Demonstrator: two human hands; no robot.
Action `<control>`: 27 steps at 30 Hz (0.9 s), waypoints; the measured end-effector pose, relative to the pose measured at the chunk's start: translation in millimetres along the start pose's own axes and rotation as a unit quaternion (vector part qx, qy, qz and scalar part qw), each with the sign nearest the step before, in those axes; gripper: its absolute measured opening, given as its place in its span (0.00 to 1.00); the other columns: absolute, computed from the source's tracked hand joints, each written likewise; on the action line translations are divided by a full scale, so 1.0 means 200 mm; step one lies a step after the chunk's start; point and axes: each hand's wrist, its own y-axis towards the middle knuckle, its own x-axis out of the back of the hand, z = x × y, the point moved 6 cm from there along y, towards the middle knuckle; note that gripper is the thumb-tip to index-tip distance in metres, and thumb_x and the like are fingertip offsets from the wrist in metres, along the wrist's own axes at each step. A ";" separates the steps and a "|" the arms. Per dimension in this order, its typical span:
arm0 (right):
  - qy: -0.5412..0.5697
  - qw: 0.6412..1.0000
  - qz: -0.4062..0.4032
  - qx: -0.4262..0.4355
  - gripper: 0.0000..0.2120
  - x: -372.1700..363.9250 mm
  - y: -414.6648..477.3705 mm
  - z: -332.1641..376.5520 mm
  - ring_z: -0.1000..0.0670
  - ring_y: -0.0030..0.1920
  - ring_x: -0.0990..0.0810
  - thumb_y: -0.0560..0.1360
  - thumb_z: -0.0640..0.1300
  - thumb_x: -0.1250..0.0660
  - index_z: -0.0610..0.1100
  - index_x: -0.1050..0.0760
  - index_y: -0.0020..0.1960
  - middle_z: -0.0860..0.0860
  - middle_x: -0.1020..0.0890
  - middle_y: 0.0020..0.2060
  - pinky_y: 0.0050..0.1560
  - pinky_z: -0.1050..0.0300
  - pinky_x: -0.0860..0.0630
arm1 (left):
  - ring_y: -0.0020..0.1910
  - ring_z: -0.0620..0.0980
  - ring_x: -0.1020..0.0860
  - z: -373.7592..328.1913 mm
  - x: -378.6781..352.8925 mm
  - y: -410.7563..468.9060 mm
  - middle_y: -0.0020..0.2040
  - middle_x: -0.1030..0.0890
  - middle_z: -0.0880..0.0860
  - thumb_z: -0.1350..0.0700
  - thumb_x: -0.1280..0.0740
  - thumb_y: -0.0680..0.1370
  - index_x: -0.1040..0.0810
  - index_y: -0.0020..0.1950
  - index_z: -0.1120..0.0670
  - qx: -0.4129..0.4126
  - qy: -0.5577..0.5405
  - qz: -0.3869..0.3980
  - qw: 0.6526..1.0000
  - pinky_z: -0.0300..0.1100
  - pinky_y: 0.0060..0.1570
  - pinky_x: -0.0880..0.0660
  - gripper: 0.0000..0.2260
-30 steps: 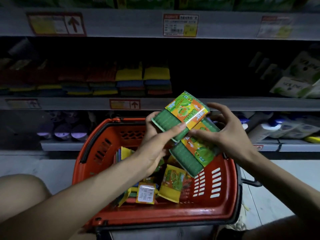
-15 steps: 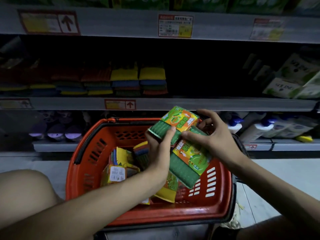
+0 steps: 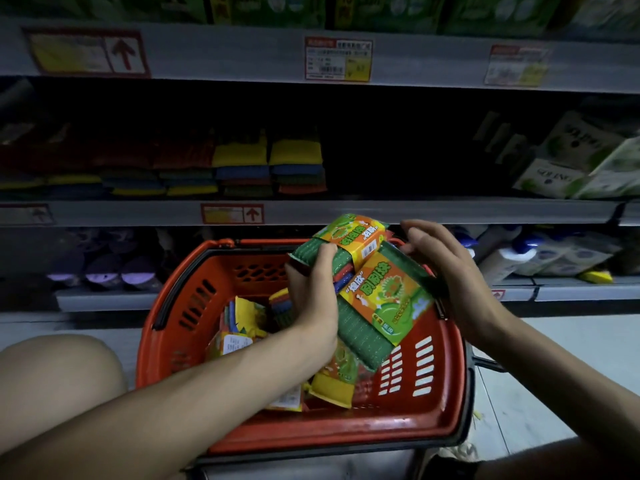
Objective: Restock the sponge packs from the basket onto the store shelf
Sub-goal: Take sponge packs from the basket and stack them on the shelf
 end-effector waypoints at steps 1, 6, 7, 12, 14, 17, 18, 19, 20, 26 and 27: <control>0.005 1.000 -0.012 -0.005 0.21 0.02 -0.01 -0.01 0.51 0.56 0.15 0.76 0.63 0.35 0.56 0.23 0.65 0.54 0.15 0.53 0.63 0.41 0.21 | 0.60 0.56 0.20 0.00 0.00 0.00 0.62 0.21 0.52 0.37 0.28 0.66 0.28 0.65 0.45 0.000 -0.001 0.001 1.000 0.62 0.61 0.23 0.31; -0.041 0.996 -0.063 -0.043 0.34 0.01 -0.15 -0.08 0.54 0.55 0.16 0.67 0.75 0.36 0.59 0.28 0.68 0.55 0.19 0.61 0.57 0.47 0.20 | 0.67 0.58 0.23 0.04 -0.03 0.01 0.70 0.24 0.53 0.30 0.28 0.58 0.32 0.71 0.41 -0.011 -0.013 0.009 1.000 0.64 0.64 0.25 0.42; -0.047 0.996 -0.061 -0.039 0.36 -0.01 -0.19 -0.08 0.54 0.55 0.16 0.65 0.76 0.34 0.61 0.29 0.68 0.57 0.20 0.61 0.55 0.48 0.20 | 0.68 0.58 0.23 0.05 -0.03 0.02 0.71 0.24 0.53 0.29 0.28 0.58 0.32 0.71 0.39 -0.006 -0.012 0.007 1.000 0.65 0.64 0.26 0.43; 0.008 0.996 -0.083 -0.040 0.37 -0.05 -0.26 -0.13 0.54 0.52 0.13 0.65 0.67 0.22 0.61 0.31 0.69 0.57 0.17 0.58 0.53 0.50 0.17 | 0.68 0.56 0.23 0.06 -0.04 0.02 0.72 0.25 0.52 0.31 0.28 0.61 0.33 0.73 0.39 -0.021 0.008 0.004 1.000 0.62 0.65 0.26 0.41; 0.041 0.993 -0.097 -0.062 0.32 -0.03 -0.25 -0.14 0.52 0.49 0.12 0.70 0.61 0.24 0.58 0.31 0.69 0.52 0.16 0.57 0.51 0.47 0.15 | 0.63 0.49 0.23 0.06 -0.05 0.01 0.69 0.24 0.51 0.35 0.28 0.68 0.34 0.74 0.42 -0.037 0.029 0.020 0.999 0.52 0.62 0.24 0.36; 0.049 0.989 -0.115 -0.084 0.27 0.00 -0.20 -0.15 0.49 0.47 0.12 0.72 0.57 0.25 0.55 0.30 0.68 0.49 0.15 0.54 0.51 0.43 0.15 | 0.54 0.40 0.26 0.09 -0.07 0.03 0.65 0.24 0.50 0.42 0.30 0.77 0.36 0.74 0.47 -0.045 0.055 0.049 0.996 0.40 0.50 0.26 0.29; 0.056 0.987 -0.119 -0.089 0.26 0.01 -0.19 -0.15 0.48 0.47 0.12 0.73 0.56 0.25 0.55 0.29 0.67 0.48 0.14 0.53 0.50 0.42 0.15 | 0.56 0.42 0.26 0.09 -0.08 0.03 0.66 0.25 0.51 0.42 0.29 0.76 0.37 0.75 0.47 -0.038 0.055 0.056 0.996 0.41 0.51 0.24 0.31; 0.065 0.986 -0.121 -0.092 0.24 0.01 -0.17 -0.15 0.46 0.46 0.11 0.73 0.56 0.25 0.55 0.28 0.66 0.47 0.14 0.53 0.49 0.42 0.15 | 0.55 0.42 0.25 0.09 -0.08 0.03 0.66 0.25 0.51 0.43 0.29 0.76 0.37 0.75 0.47 -0.036 0.056 0.063 0.996 0.39 0.50 0.24 0.31; 0.076 0.985 -0.121 -0.096 0.23 0.02 -0.16 -0.15 0.45 0.45 0.11 0.74 0.56 0.26 0.54 0.28 0.65 0.46 0.14 0.52 0.48 0.41 0.14 | 0.51 0.40 0.26 0.07 -0.09 0.02 0.64 0.25 0.51 0.44 0.29 0.77 0.36 0.73 0.47 -0.043 0.058 0.069 0.995 0.35 0.44 0.25 0.28; 0.135 0.972 -0.150 -0.120 0.20 0.09 -0.11 -0.19 0.39 0.46 0.12 0.76 0.57 0.27 0.49 0.27 0.62 0.42 0.13 0.49 0.49 0.39 0.15 | 0.54 0.46 0.19 0.01 -0.11 0.04 0.57 0.19 0.46 0.45 0.23 0.73 0.31 0.62 0.40 -0.091 0.099 0.124 0.983 0.42 0.47 0.23 0.23; 0.136 0.972 -0.149 -0.123 0.22 0.10 -0.10 -0.19 0.38 0.48 0.12 0.76 0.58 0.27 0.47 0.27 0.63 0.41 0.13 0.49 0.51 0.36 0.16 | 0.55 0.45 0.19 0.01 -0.12 0.04 0.57 0.19 0.46 0.45 0.23 0.72 0.31 0.62 0.40 -0.091 0.103 0.135 0.981 0.42 0.48 0.24 0.24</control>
